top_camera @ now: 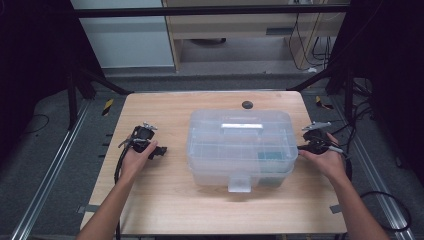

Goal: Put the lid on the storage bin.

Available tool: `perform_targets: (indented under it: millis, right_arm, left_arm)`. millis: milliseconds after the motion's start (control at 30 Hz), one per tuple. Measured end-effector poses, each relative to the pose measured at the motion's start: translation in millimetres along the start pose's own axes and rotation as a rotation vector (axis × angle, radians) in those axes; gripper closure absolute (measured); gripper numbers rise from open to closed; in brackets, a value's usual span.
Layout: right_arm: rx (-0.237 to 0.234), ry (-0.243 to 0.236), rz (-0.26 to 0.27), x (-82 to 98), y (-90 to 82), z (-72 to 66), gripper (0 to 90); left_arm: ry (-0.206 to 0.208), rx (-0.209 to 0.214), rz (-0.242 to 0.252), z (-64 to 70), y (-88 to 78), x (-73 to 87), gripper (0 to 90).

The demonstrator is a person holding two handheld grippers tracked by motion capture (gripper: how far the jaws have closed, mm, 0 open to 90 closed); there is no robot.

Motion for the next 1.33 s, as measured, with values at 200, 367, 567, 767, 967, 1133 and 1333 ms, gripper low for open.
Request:
perform_targets:
  millis: [200, 367, 567, 767, 967, 1133, 1333]
  right_arm:
    - [-0.013, 0.037, 0.029, -1.1, 8.6, 3.5, 16.7]
    - [-0.027, 0.056, 0.036, 0.9, 12.4, 4.7, 16.4]
    - [-0.042, 0.075, 0.039, 4.1, 19.5, 3.6, 16.1]
    - [-0.060, 0.099, 0.061, 5.8, 23.2, 2.2, 16.1]
    - [-0.065, 0.122, 0.128, 10.2, 24.1, -0.9, 16.0]
    - [-0.049, 0.133, 0.148, 13.0, 24.5, -3.5, 9.4]
    - [-0.020, 0.168, 0.120, 13.0, 27.8, -5.9, 0.3]
  left_arm:
    - [-0.048, 0.015, 0.020, 1.7, 5.7, 1.4, 3.2]
    - [-0.063, 0.018, 0.050, 1.8, 7.9, 2.7, 1.0]
    - [-0.090, 0.014, 0.104, 3.4, 9.0, 5.1, 0.0]
    - [-0.108, 0.006, 0.149, 4.1, 9.8, 7.3, 0.0]
    - [-0.108, 0.005, 0.149, 4.1, 9.7, 7.4, 0.0]
    - [-0.108, 0.006, 0.149, 4.0, 9.7, 7.4, 0.0]
    - [-0.112, 0.002, 0.148, 4.2, 9.6, 7.6, 0.0]
Point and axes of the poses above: each handheld gripper's, and its own axes: y roughly forward along the jaws, x roughly out of its underside, z roughly to its right, the point moved 6 cm from there along y, roughly forward along the jaws, and after that the axes turned 14 degrees about -x, right-handed, at the moved point
